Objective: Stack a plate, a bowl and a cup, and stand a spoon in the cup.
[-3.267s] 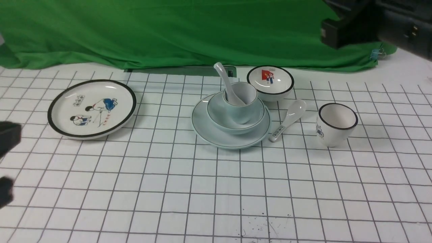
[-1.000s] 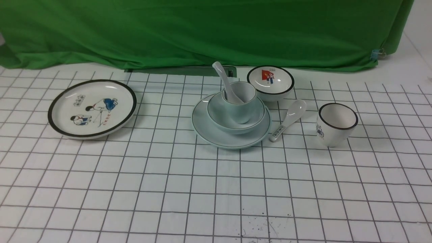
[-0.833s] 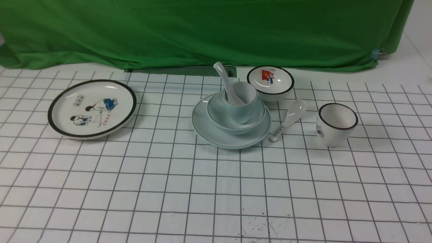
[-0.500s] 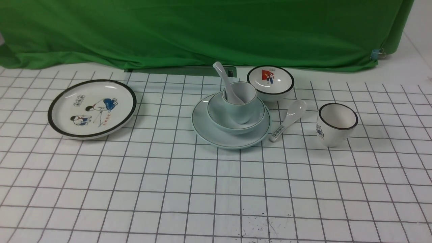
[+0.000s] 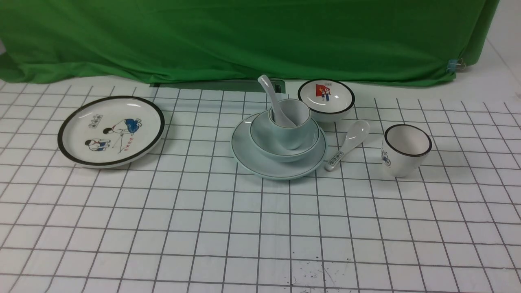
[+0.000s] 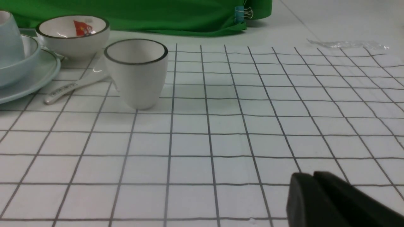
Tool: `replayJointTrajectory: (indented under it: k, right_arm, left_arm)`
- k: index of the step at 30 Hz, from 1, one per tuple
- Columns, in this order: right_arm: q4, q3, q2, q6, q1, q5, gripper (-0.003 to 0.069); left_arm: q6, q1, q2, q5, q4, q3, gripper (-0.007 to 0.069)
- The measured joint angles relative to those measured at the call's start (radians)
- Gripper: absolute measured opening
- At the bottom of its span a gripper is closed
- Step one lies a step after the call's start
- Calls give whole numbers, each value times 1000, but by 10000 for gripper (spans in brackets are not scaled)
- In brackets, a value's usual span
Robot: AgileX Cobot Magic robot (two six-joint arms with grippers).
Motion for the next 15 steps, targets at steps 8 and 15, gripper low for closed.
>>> replayJointTrajectory:
  k: [8,15]
  right_arm:
    - [0,0,0,0,0,1,87]
    - [0,0,0,0,0,1,109]
  left_arm:
    - [0,0,-3,-3,4,39,-31]
    - [-27,1,-3,-173,-20,162,-31]
